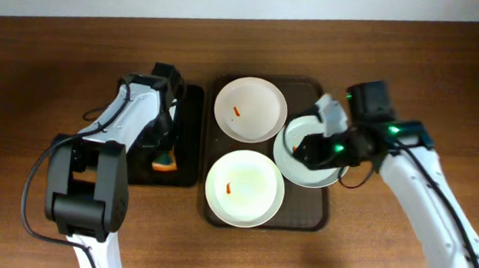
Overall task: Clean dirty plates on tray and stack at the side
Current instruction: 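Lift the blue-white plate with the right gripper and scrub it with the sponge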
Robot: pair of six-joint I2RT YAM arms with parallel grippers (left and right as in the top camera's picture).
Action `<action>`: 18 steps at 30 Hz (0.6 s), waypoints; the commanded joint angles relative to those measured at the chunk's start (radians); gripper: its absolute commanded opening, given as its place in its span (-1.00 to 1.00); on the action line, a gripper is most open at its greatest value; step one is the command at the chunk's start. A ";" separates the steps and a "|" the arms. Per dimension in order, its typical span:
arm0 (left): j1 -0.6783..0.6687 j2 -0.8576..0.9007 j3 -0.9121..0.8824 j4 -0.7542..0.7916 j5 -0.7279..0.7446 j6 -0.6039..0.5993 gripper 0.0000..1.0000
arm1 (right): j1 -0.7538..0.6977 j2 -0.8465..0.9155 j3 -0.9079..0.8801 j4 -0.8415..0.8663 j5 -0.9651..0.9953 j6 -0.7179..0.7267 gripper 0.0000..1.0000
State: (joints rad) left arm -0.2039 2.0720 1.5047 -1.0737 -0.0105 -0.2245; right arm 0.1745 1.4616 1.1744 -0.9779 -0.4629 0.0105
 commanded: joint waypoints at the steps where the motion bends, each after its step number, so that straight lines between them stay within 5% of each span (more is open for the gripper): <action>1: -0.006 -0.123 0.137 -0.106 0.051 0.003 -1.00 | 0.097 0.095 0.003 -0.025 0.029 -0.026 -0.28; 8: -0.006 -0.306 0.166 -0.179 0.153 0.003 -1.00 | 0.208 0.377 0.003 -0.072 0.318 0.124 -0.45; 18: -0.006 -0.307 0.166 -0.170 0.153 0.010 -1.00 | 0.110 0.383 0.002 -0.008 0.404 0.173 -0.60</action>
State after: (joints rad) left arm -0.2066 1.7821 1.6554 -1.2457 0.1246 -0.2241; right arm 0.2951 1.8450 1.1744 -0.9993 -0.0990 0.1623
